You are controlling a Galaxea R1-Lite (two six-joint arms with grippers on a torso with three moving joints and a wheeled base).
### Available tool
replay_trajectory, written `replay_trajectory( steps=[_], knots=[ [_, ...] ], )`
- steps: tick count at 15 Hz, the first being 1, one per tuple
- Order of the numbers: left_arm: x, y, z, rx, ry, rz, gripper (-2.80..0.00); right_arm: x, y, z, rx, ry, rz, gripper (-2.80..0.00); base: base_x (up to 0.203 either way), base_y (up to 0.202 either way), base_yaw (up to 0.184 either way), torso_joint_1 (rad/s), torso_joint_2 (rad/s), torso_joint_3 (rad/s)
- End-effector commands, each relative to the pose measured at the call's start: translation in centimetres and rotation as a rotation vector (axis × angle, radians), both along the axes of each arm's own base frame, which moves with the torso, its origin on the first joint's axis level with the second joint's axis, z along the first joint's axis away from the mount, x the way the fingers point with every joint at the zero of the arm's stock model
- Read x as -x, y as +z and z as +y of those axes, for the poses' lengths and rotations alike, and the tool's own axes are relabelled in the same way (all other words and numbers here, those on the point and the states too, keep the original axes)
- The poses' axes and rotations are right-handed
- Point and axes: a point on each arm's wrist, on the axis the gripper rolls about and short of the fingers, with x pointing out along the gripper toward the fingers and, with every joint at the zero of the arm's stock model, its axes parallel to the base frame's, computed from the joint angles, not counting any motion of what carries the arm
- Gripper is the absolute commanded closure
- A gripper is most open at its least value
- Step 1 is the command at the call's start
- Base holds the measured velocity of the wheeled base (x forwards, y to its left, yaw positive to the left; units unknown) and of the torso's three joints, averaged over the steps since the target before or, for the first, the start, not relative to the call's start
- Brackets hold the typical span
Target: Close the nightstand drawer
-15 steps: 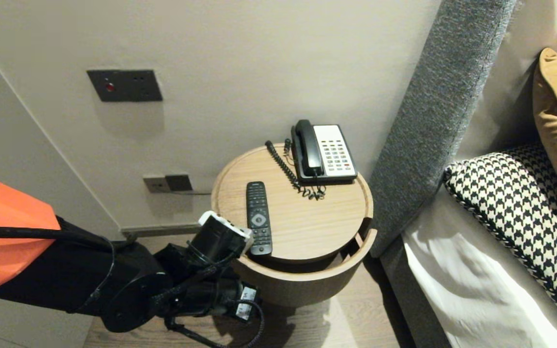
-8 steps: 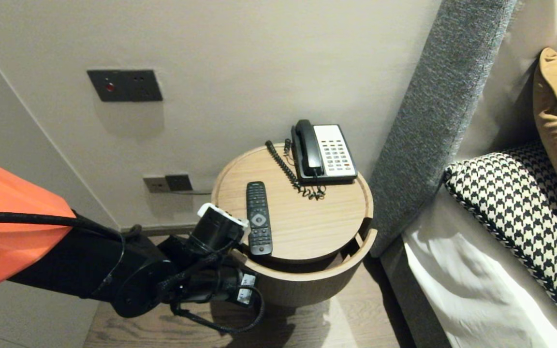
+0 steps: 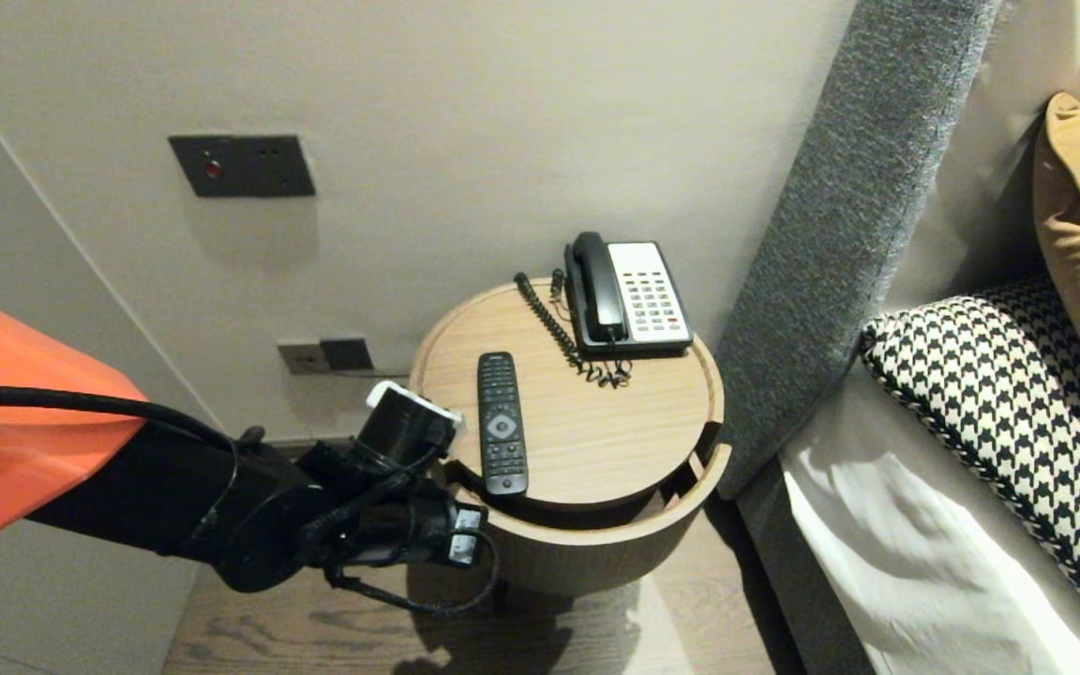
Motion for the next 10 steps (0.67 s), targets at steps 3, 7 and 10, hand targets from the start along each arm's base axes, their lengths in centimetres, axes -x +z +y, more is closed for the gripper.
replay_trajectory(
  steps=[3,7,10],
  knots=[
    [-0.8,-0.6,-0.1,0.005,0.055,-0.017,0.0,-0.3,-1.1,0.0,0.001,0.001,0.04,0.0,0.0,0.0,0.0,0.0,0.0,0.0],
    [-1.3,-0.3,-0.1,0.014,0.068,-0.028,0.0,-0.3,-1.1,0.0,0.001,0.001,0.039,0.0,0.0,0.0,0.0,0.0,0.0,0.0],
    [-2.2,0.5,0.5,0.039,0.106,-0.051,0.0,-0.3,-1.1,0.0,0.001,0.001,0.041,0.0,0.0,0.0,0.0,0.0,0.0,0.0]
  ],
)
